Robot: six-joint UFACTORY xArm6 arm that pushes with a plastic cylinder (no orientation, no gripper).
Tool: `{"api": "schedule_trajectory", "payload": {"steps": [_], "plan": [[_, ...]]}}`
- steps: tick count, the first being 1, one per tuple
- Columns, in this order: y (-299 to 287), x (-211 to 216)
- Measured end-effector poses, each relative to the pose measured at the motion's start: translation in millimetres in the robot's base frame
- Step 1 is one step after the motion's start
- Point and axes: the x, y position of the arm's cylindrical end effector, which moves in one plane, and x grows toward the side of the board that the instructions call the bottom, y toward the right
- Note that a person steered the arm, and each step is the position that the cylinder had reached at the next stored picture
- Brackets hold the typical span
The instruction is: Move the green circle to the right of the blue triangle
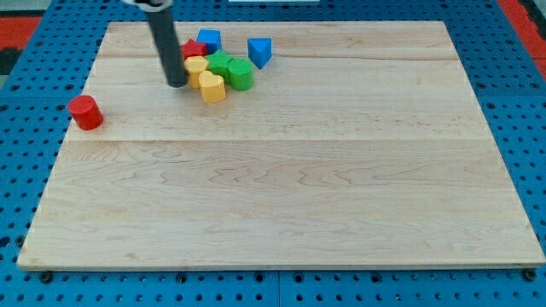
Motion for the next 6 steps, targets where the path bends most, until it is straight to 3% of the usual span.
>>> {"api": "schedule_trajectory", "payload": {"steps": [3,4,6], "plan": [[139.7,-1.5],[147.8,-41.8],[95.8,-77.0]]}}
